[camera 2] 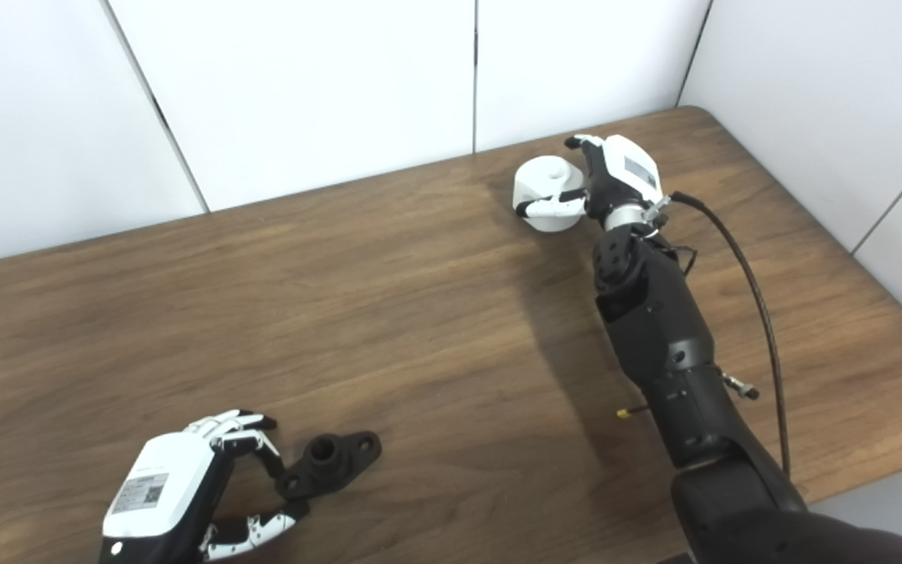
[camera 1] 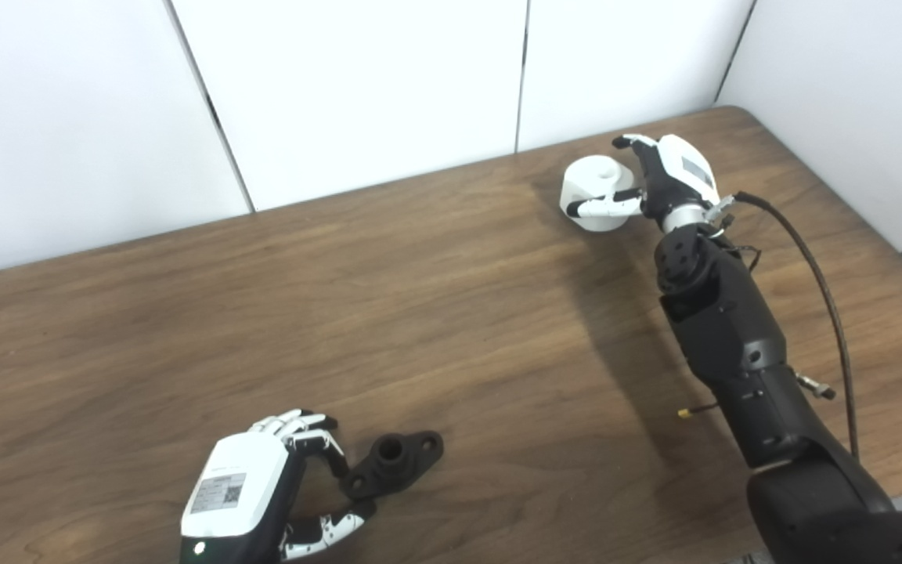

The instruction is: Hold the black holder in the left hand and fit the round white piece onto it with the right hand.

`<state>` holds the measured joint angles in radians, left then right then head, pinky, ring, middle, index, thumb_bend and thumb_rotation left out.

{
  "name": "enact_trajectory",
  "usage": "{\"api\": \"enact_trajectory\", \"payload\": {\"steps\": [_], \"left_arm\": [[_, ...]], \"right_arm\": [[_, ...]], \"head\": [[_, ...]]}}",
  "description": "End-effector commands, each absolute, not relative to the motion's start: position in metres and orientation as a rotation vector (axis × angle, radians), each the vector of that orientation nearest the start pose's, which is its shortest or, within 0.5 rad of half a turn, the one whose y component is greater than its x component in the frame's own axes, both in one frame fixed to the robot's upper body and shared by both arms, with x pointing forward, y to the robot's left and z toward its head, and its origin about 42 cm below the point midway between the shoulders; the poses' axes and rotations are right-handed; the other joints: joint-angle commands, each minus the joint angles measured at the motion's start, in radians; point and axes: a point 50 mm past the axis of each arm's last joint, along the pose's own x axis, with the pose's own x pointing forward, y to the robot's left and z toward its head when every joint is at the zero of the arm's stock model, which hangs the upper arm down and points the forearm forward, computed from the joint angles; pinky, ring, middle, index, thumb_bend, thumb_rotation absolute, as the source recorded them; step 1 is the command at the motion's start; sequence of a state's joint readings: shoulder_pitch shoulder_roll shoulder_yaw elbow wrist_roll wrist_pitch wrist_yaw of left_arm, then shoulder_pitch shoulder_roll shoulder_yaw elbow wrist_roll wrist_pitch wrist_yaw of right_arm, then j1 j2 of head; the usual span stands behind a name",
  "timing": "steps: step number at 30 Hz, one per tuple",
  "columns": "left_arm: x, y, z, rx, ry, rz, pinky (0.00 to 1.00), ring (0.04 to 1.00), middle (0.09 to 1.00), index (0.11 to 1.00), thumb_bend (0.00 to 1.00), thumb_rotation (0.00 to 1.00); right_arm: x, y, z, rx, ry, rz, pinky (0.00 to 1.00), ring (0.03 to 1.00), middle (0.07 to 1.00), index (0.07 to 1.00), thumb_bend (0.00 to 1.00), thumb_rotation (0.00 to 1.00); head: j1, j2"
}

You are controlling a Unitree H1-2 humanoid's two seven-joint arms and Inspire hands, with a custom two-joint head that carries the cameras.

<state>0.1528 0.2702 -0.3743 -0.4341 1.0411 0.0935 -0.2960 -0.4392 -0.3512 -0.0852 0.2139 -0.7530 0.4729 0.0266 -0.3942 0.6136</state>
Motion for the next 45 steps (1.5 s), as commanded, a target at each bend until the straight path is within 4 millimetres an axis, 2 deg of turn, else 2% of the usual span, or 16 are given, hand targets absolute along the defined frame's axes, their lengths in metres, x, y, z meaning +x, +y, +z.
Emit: {"api": "enact_trajectory", "payload": {"steps": [1, 20, 26, 36, 45], "left_arm": [[0.192, 0.208, 0.112, 1.294, 0.064, -0.539, 0.83, 0.842, 0.779, 0.488, 0.52, 0.05], [0.193, 0.204, 0.120, 1.297, 0.074, -0.539, 0.83, 0.838, 0.778, 0.488, 0.52, 0.05], [0.193, 0.204, 0.120, 1.291, 0.068, -0.539, 0.82, 0.834, 0.776, 0.488, 0.52, 0.05], [0.193, 0.203, 0.122, 1.290, 0.069, -0.540, 0.82, 0.832, 0.775, 0.488, 0.52, 0.05], [0.192, 0.202, 0.122, 1.286, 0.066, -0.541, 0.82, 0.831, 0.773, 0.487, 0.52, 0.05]], "right_arm": [[0.419, -0.361, 0.222, -1.015, 0.169, -0.454, 1.00, 0.982, 0.923, 0.845, 0.82, 0.38], [0.418, -0.359, 0.216, -1.069, 0.178, -0.429, 1.00, 0.983, 0.935, 0.791, 0.81, 0.38], [0.418, -0.355, 0.217, -1.065, 0.168, -0.422, 1.00, 0.989, 0.939, 0.736, 0.81, 0.38], [0.423, -0.345, 0.222, -1.052, 0.140, -0.423, 1.00, 0.986, 0.930, 0.711, 0.82, 0.38], [0.424, -0.337, 0.216, -1.042, 0.142, -0.423, 1.00, 0.978, 0.926, 0.694, 0.80, 0.37]], "head": [[0.000, 0.002], [0.004, 0.012], [0.004, 0.014], [0.008, 0.020], [0.013, 0.024]]}}
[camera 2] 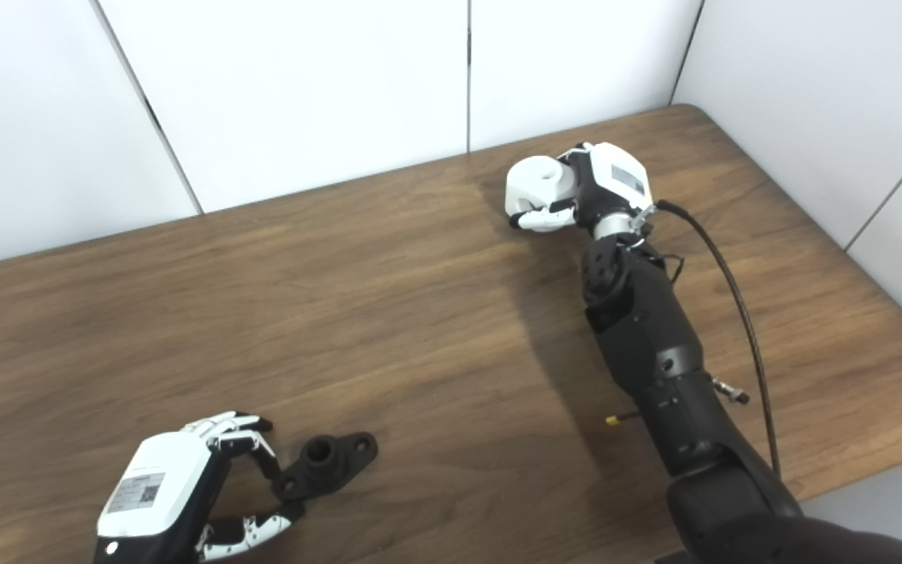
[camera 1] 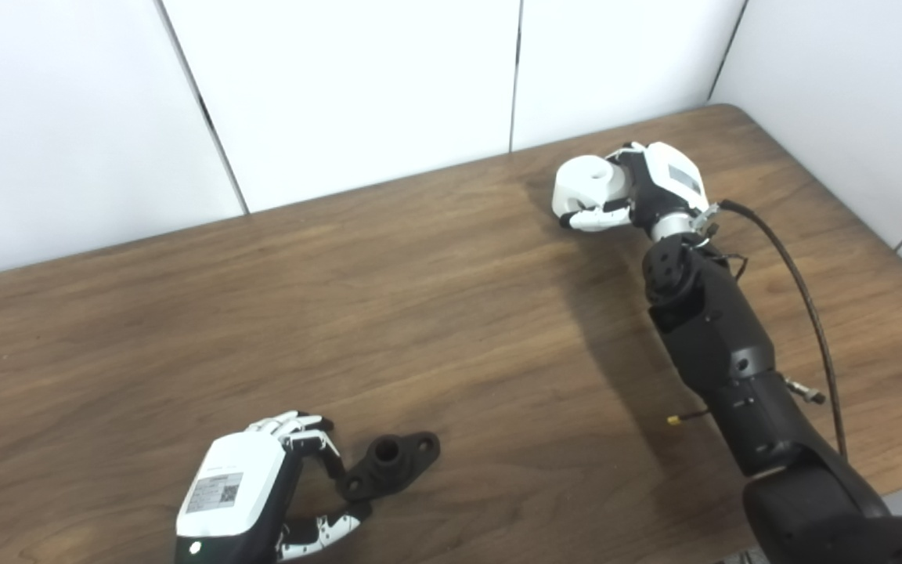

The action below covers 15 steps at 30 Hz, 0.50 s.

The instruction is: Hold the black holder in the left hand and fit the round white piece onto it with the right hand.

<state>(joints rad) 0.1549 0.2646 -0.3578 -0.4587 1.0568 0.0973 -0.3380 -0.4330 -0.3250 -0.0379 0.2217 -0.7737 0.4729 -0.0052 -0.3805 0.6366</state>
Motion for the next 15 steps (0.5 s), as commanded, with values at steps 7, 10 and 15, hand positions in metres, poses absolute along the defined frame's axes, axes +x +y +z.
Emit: {"api": "enact_trajectory", "payload": {"steps": [7, 10, 15], "left_arm": [[0.1927, 0.2021, 0.1220, 1.295, 0.080, -0.551, 0.82, 0.837, 0.781, 0.488, 0.52, 0.05], [0.1928, 0.2017, 0.1223, 1.294, 0.077, -0.550, 0.82, 0.837, 0.781, 0.488, 0.52, 0.05], [0.1924, 0.2018, 0.1222, 1.290, 0.075, -0.551, 0.82, 0.836, 0.780, 0.487, 0.52, 0.05]], "right_arm": [[0.4234, -0.3359, 0.2117, -1.031, 0.153, -0.420, 1.00, 0.986, 0.932, 0.669, 0.80, 0.36], [0.4229, -0.3365, 0.2107, -1.026, 0.156, -0.419, 1.00, 0.987, 0.931, 0.663, 0.80, 0.37], [0.4216, -0.3372, 0.2101, -1.031, 0.155, -0.421, 1.00, 0.985, 0.927, 0.656, 0.80, 0.36]], "head": [[-0.001, 0.002], [-0.001, 0.002], [0.001, 0.005]]}}
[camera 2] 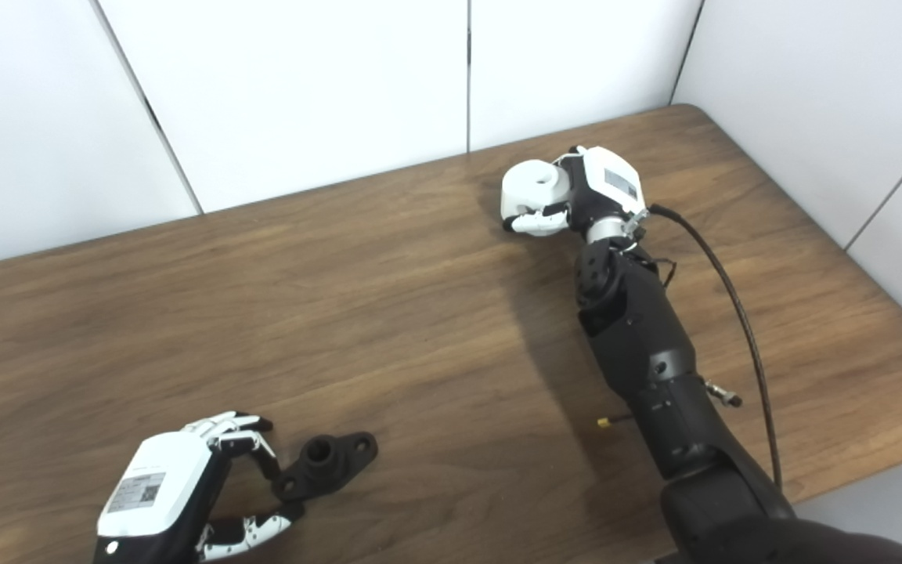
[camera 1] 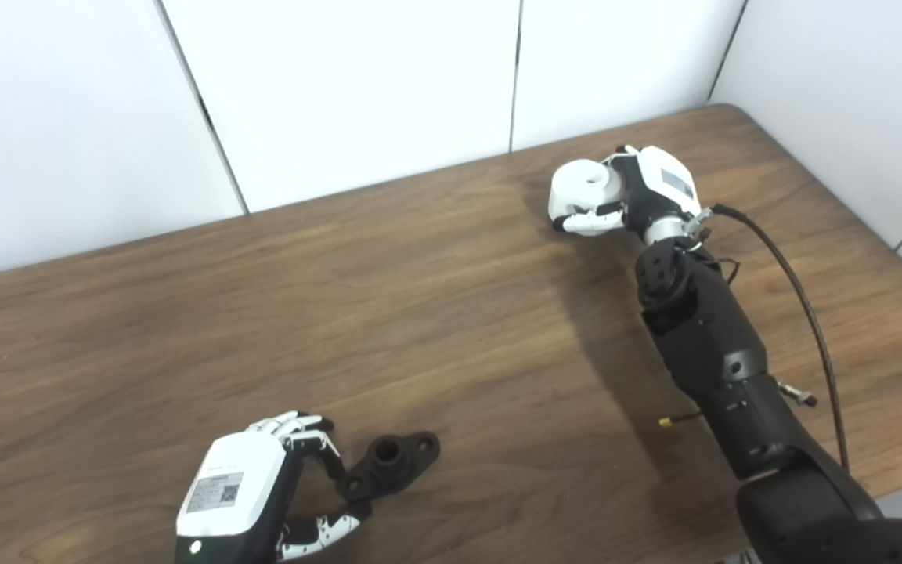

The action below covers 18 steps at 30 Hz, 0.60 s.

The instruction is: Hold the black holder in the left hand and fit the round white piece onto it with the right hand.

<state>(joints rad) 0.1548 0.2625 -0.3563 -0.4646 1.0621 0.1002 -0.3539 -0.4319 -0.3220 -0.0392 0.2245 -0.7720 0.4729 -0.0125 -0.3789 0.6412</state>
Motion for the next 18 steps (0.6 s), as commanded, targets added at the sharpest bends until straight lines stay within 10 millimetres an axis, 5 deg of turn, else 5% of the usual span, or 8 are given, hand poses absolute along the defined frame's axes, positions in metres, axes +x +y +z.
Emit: {"api": "enact_trajectory", "payload": {"steps": [1, 6, 9, 18], "left_arm": [[0.1923, 0.2019, 0.1222, 1.289, 0.075, -0.550, 0.82, 0.838, 0.781, 0.487, 0.52, 0.05], [0.1924, 0.2018, 0.1232, 1.292, 0.074, -0.551, 0.82, 0.839, 0.783, 0.488, 0.52, 0.05], [0.1924, 0.2022, 0.1232, 1.292, 0.068, -0.552, 0.82, 0.835, 0.778, 0.487, 0.52, 0.05], [0.1920, 0.2023, 0.1231, 1.288, 0.075, -0.554, 0.83, 0.837, 0.778, 0.487, 0.52, 0.05]], "right_arm": [[0.4213, -0.3375, 0.2101, -1.032, 0.154, -0.422, 1.00, 0.984, 0.926, 0.655, 0.80, 0.36], [0.4193, -0.3390, 0.2091, -1.024, 0.136, -0.434, 1.00, 0.970, 0.907, 0.626, 0.78, 0.31], [0.4180, -0.3395, 0.2087, -1.009, 0.114, -0.451, 1.00, 0.952, 0.875, 0.502, 0.54, 0.16], [0.4155, -0.3405, 0.2080, -0.992, 0.112, -0.455, 1.00, 0.938, 0.835, 0.486, 0.52, 0.13]], "head": [[-0.001, 0.001], [-0.001, 0.001], [0.001, 0.004], [0.004, 0.006]]}}
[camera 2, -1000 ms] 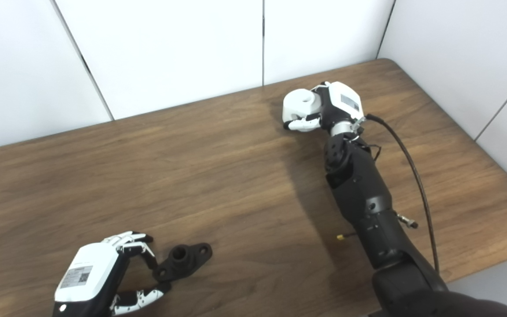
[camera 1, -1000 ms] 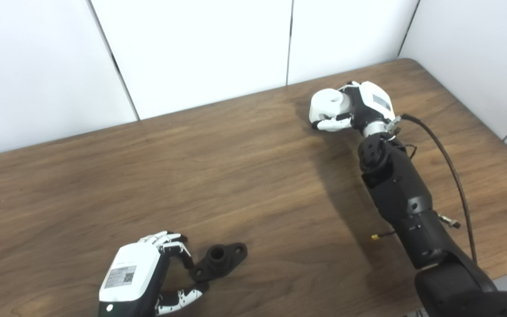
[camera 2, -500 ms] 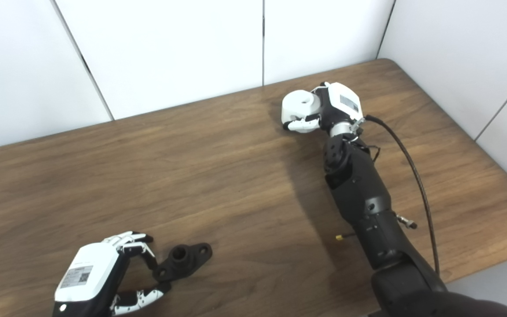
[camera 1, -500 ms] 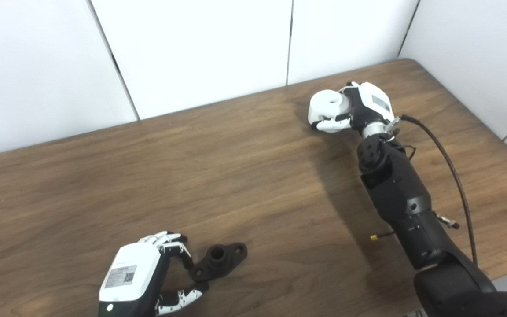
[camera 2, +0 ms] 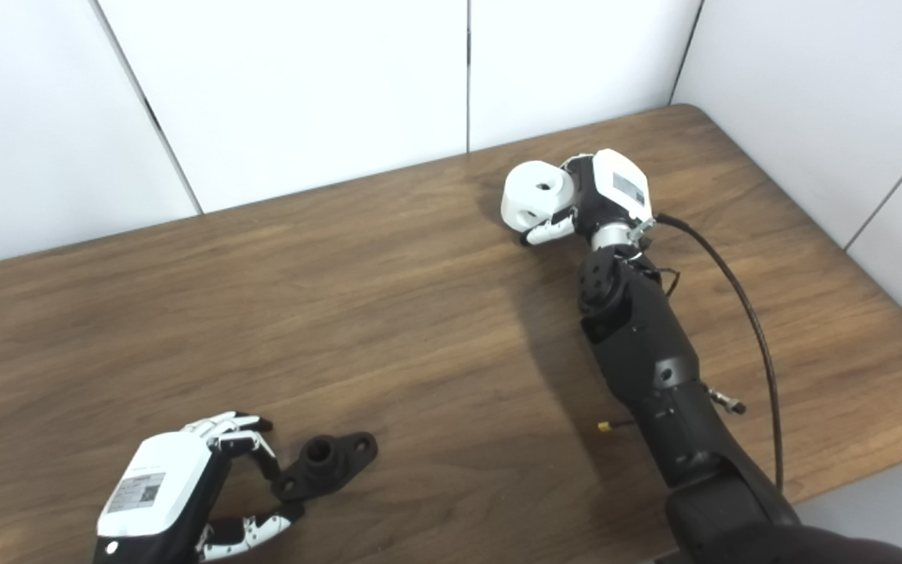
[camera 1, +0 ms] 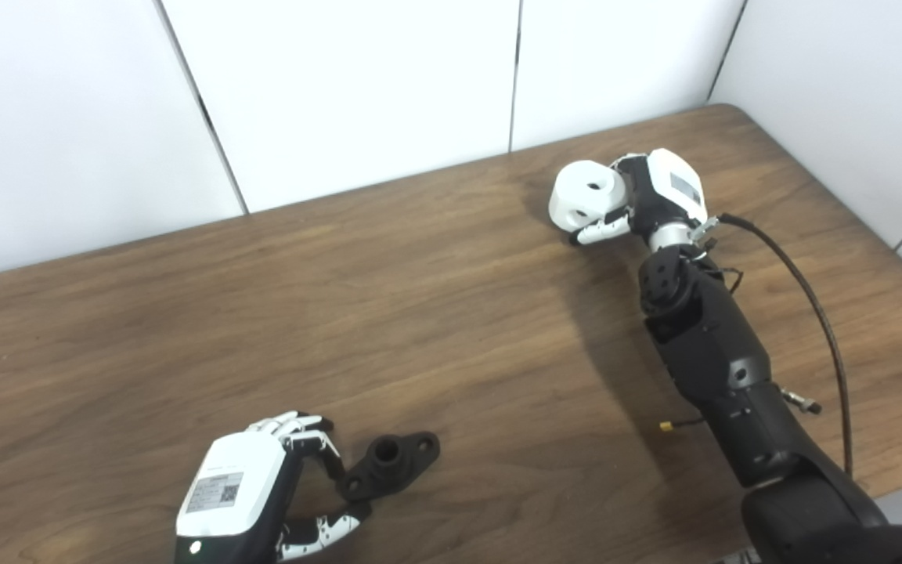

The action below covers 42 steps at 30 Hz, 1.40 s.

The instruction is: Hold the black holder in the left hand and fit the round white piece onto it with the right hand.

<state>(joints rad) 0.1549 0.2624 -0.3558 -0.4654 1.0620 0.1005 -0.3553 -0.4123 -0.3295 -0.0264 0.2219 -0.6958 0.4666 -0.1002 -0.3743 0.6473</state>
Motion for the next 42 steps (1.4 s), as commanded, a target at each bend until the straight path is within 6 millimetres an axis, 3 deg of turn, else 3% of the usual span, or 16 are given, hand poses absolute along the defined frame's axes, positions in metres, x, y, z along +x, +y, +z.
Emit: {"api": "enact_trajectory", "payload": {"steps": [1, 13, 25, 35, 42], "left_arm": [[0.192, 0.202, 0.123, 1.290, 0.077, -0.555, 0.83, 0.838, 0.778, 0.487, 0.52, 0.05], [0.193, 0.201, 0.122, 1.298, 0.087, -0.560, 0.83, 0.838, 0.780, 0.488, 0.52, 0.05], [0.193, 0.196, 0.120, 1.284, 0.083, -0.563, 0.85, 0.843, 0.781, 0.487, 0.52, 0.05], [0.192, 0.184, 0.120, 1.294, 0.077, -0.566, 0.84, 0.838, 0.781, 0.487, 0.52, 0.05], [0.192, 0.173, 0.121, 1.297, 0.081, -0.562, 0.84, 0.836, 0.781, 0.488, 0.52, 0.05]], "right_arm": [[0.415, -0.340, 0.208, -0.992, 0.114, -0.454, 1.00, 0.937, 0.834, 0.486, 0.52, 0.13], [0.403, -0.332, 0.211, -1.055, 0.044, -0.402, 0.99, 0.916, 0.812, 0.486, 0.52, 0.13], [0.372, -0.311, 0.238, -1.130, -0.043, -0.276, 0.99, 0.919, 0.804, 0.486, 0.52, 0.13], [0.317, -0.280, 0.281, -1.231, -0.154, -0.068, 0.97, 0.903, 0.790, 0.485, 0.52, 0.14], [0.280, -0.258, 0.289, -1.252, -0.194, 0.032, 0.99, 0.904, 0.796, 0.484, 0.52, 0.14]], "head": [[0.000, 0.000], [0.010, -0.002], [0.044, -0.003], [0.113, -0.003], [0.168, 0.003]]}}
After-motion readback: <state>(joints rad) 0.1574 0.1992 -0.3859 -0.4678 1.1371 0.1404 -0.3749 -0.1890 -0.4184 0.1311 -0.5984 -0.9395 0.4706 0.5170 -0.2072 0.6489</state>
